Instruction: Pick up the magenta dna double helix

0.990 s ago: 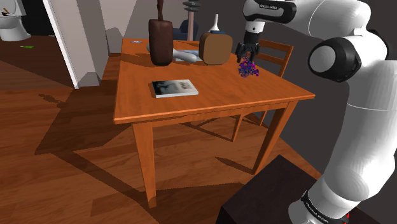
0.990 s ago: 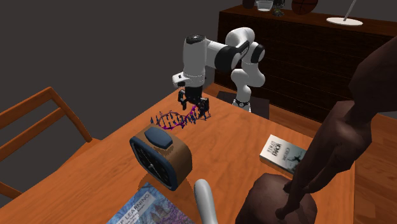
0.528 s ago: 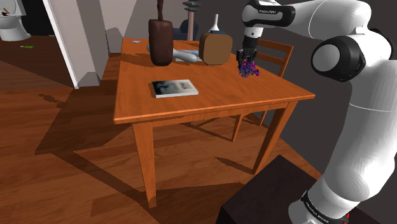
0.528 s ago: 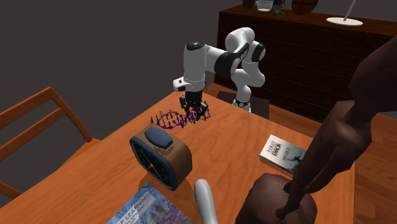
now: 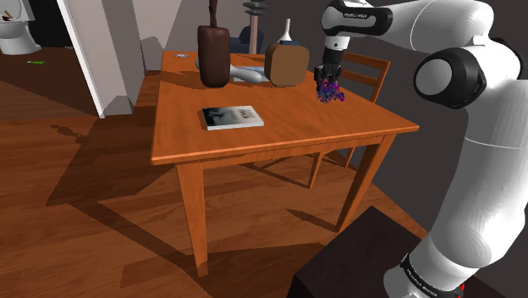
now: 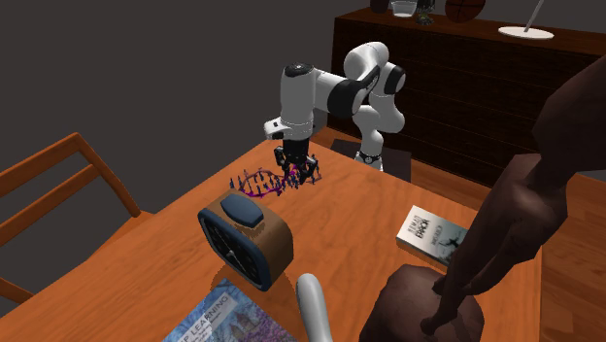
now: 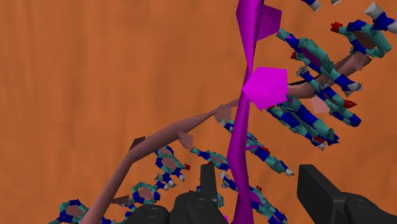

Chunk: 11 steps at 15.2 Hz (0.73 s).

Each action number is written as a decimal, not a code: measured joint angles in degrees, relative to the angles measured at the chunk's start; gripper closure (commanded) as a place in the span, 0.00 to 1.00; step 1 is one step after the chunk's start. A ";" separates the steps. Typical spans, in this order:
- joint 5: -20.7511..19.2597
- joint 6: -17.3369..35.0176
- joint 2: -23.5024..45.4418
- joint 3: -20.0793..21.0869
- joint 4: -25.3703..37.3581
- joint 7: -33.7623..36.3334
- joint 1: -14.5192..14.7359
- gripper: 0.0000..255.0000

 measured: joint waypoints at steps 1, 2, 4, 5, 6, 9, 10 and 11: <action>0.02 -0.48 0.21 -0.02 0.57 -0.03 -0.07 1.00; 0.06 -1.15 0.38 -0.05 1.34 -0.06 -0.16 1.00; 0.22 -3.05 1.16 -0.05 3.99 -0.06 -0.34 1.00; 0.28 -3.84 1.39 -0.04 5.01 -0.01 -0.38 1.00; 0.34 -4.79 1.63 -0.07 6.18 -0.06 -0.51 1.00; 0.71 -7.88 3.08 -0.10 10.71 -0.18 -0.98 1.00; 0.85 -8.97 3.66 -0.09 12.37 -0.19 -1.13 1.00; 1.06 -10.33 4.54 -0.08 14.60 -0.22 -1.39 1.00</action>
